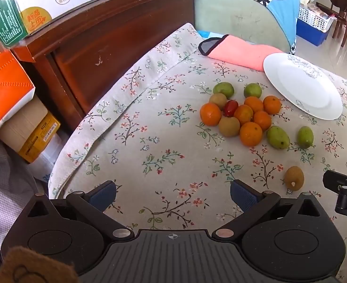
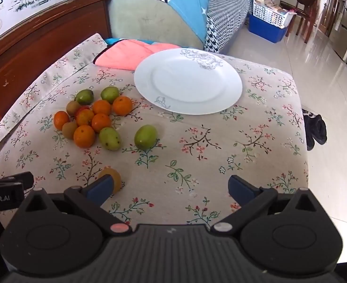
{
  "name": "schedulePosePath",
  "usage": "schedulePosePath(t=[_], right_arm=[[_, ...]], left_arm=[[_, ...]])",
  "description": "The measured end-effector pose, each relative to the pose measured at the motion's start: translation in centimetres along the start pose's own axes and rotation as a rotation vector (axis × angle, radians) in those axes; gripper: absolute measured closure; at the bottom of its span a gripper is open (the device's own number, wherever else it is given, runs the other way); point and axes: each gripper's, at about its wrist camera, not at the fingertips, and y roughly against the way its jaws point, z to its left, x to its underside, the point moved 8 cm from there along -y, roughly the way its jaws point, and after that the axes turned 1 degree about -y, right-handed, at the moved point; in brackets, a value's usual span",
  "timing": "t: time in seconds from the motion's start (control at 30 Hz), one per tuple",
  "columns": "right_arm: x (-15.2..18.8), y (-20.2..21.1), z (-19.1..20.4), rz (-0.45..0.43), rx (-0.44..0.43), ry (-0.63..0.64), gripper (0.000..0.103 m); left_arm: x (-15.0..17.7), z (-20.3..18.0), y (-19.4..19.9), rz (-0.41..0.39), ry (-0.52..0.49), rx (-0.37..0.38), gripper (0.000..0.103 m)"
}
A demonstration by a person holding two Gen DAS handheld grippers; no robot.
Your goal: Organize fruits
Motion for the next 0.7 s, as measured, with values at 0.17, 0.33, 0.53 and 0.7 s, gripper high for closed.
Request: schedulePosePath(t=[0.17,0.33,0.53,0.7], right_arm=[[0.1,-0.6,0.2,0.014,0.022,0.001,0.001],[0.2,-0.7,0.6,0.016,0.027,0.015,0.001],[0.2,-0.8,0.9,0.019,0.036,0.038,0.001],[0.3,-0.8,1.1,0.024,0.031,0.046,0.001]], left_arm=[[0.3,-0.5,-0.2,0.009,-0.012,-0.002,0.0],[0.4,-0.6,-0.2,0.013,-0.013,-0.001,0.0],[0.5,-0.9,-0.3,0.014,-0.013,0.002,0.0],[0.5,-1.1,-0.3,0.014,-0.021,0.002,0.0]])
